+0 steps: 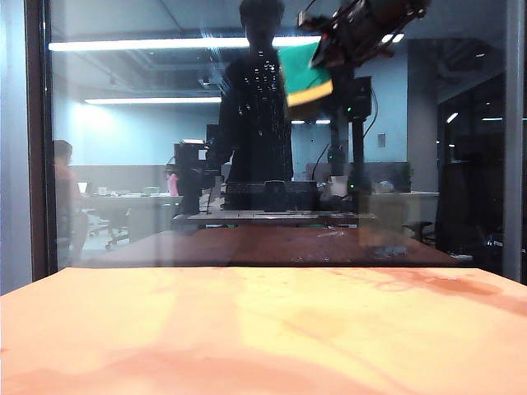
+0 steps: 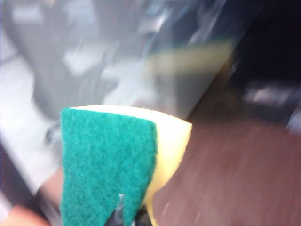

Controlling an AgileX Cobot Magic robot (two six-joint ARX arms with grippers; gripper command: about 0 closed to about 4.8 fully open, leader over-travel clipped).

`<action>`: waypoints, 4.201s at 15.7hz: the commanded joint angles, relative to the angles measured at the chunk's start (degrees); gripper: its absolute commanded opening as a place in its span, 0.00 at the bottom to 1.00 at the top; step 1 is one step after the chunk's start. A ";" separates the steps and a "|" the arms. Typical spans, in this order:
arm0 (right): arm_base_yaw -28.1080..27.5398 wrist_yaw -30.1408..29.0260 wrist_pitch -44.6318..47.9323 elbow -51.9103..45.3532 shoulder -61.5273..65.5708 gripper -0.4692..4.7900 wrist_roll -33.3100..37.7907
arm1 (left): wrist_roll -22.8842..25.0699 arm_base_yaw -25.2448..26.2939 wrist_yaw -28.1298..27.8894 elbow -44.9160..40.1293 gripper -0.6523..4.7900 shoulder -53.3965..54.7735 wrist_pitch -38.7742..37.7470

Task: Pick up the sponge from the table, wipe the water off the glass, and finally place the sponge back on the table.

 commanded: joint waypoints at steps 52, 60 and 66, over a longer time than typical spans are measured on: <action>2.99 5.95 -22.43 33.24 17.97 0.07 -9.73 | 0.17 0.04 0.02 0.20 0.11 0.07 0.87; 2.97 6.60 -24.55 33.53 23.08 0.07 -9.75 | 0.15 0.02 0.07 0.20 0.11 0.07 3.82; 2.93 6.62 -24.52 45.13 23.08 0.07 -9.75 | 0.13 0.02 0.09 0.20 0.11 0.07 4.83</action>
